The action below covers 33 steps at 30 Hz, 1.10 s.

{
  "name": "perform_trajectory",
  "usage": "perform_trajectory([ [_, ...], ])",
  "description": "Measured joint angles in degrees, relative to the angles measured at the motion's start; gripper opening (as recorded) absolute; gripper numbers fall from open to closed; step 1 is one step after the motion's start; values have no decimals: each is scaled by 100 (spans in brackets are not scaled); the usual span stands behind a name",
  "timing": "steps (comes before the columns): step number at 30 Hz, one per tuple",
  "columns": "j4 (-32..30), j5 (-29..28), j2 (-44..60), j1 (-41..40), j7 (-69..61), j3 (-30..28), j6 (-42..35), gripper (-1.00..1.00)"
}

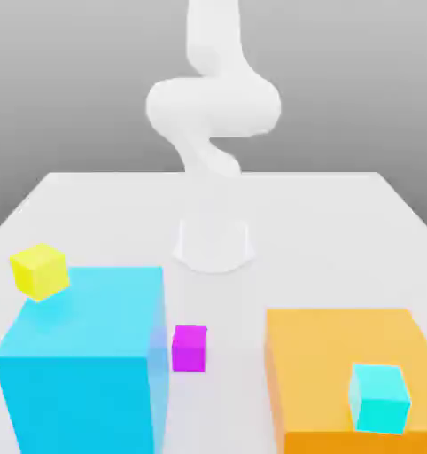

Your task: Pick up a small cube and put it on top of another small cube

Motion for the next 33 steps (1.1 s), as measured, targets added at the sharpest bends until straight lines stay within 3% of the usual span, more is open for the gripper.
perform_trajectory([
  [7,-1123,-386,1134,-394,-231,-361,318,0],
  [17,-3005,-586,2735,-385,-42,-250,1299,0],
  [33,-3496,9,4187,-105,-181,-198,3552,0],
])
